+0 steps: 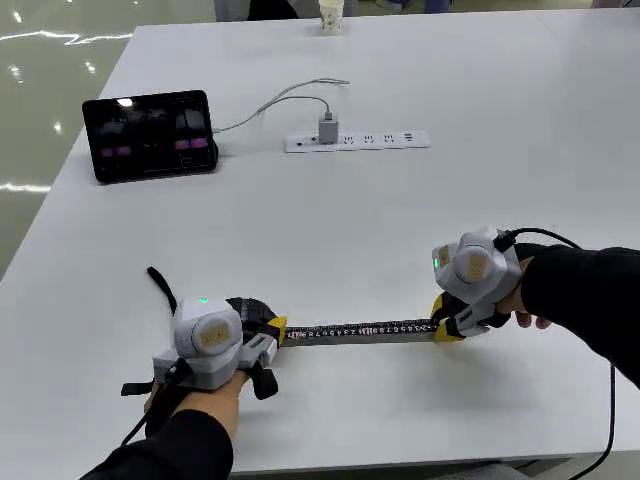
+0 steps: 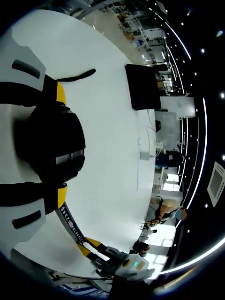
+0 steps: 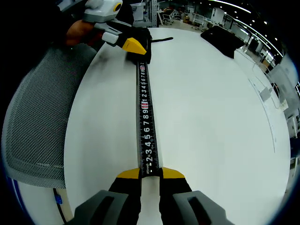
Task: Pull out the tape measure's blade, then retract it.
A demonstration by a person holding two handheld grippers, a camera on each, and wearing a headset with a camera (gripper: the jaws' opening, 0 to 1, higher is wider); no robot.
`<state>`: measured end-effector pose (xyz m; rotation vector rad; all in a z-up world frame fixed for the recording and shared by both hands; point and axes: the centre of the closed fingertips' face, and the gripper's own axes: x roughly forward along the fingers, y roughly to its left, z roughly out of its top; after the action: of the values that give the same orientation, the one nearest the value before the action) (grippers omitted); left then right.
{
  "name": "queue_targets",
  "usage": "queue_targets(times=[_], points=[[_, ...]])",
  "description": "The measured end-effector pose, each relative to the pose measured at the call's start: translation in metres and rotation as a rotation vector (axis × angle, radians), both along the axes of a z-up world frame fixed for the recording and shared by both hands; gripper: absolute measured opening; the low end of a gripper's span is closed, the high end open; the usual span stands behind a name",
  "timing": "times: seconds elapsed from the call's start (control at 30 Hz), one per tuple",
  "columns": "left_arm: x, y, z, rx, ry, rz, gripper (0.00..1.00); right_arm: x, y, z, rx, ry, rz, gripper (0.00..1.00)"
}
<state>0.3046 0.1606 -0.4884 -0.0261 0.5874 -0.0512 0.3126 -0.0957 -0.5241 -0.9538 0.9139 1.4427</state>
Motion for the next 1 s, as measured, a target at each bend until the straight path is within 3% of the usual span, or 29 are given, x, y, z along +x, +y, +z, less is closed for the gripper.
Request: queue_targets(times=[1.0], points=[[0.000,0.000,0.001,0.001,0.014,-0.003,0.60,-0.002,0.011,-0.001,0.004,-0.001,-0.013,0.10]])
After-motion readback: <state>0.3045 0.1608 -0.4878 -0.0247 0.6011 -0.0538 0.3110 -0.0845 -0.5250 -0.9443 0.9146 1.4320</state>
